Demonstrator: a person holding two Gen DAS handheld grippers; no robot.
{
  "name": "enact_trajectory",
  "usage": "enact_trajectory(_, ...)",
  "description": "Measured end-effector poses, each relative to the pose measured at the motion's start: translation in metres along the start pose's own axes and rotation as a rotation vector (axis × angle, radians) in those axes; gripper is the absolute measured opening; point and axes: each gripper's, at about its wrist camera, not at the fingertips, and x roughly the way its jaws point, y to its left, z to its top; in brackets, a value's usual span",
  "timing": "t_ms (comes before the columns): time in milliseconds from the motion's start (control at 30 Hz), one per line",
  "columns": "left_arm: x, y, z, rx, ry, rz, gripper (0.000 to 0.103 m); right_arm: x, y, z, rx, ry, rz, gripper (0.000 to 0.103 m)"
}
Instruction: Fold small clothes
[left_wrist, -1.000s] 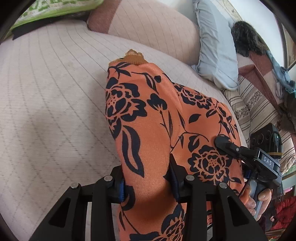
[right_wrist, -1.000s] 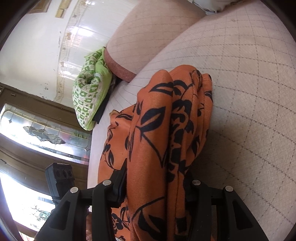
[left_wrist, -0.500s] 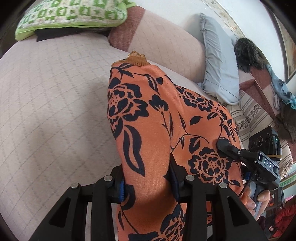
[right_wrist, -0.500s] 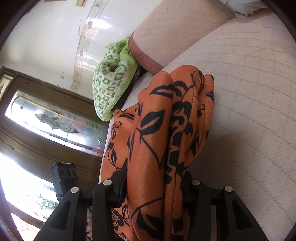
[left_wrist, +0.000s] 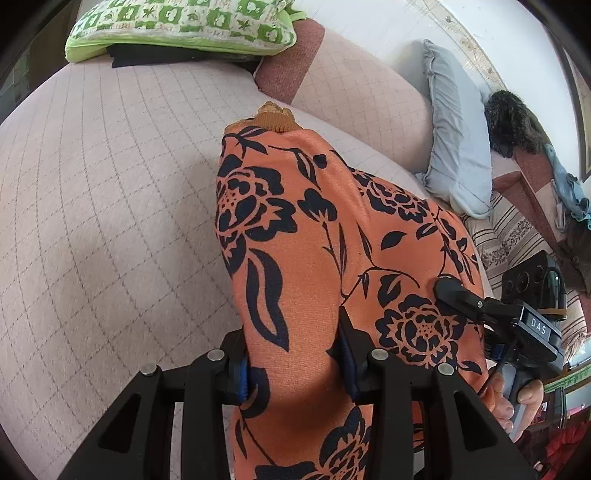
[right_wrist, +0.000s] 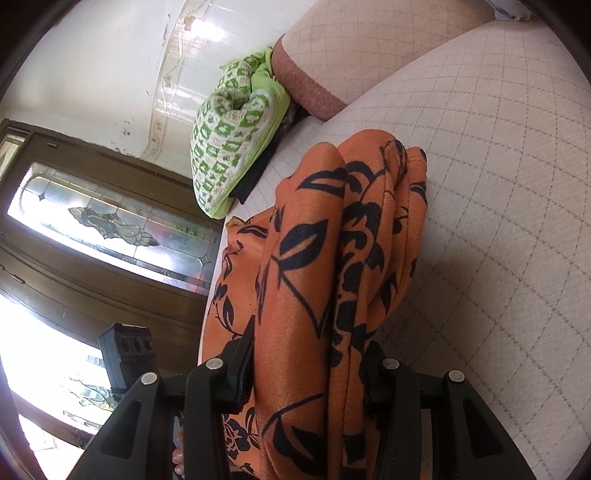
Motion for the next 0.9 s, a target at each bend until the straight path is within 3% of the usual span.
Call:
enact_trajectory(233, 0.012, -0.008, -0.003, 0.013, 0.022, 0.016, 0.04, 0.003, -0.001, -0.002, 0.001, 0.026, -0.037, 0.045)
enact_trajectory(500, 0.037, -0.015, -0.006, 0.018, 0.087, 0.08, 0.041, 0.017, -0.015, -0.003, -0.002, 0.079, -0.148, 0.045)
enact_trajectory(900, 0.049, -0.02, 0.0, 0.014, 0.103, 0.086, 0.045, 0.02, -0.023, 0.0, -0.005, 0.096, -0.164, 0.045)
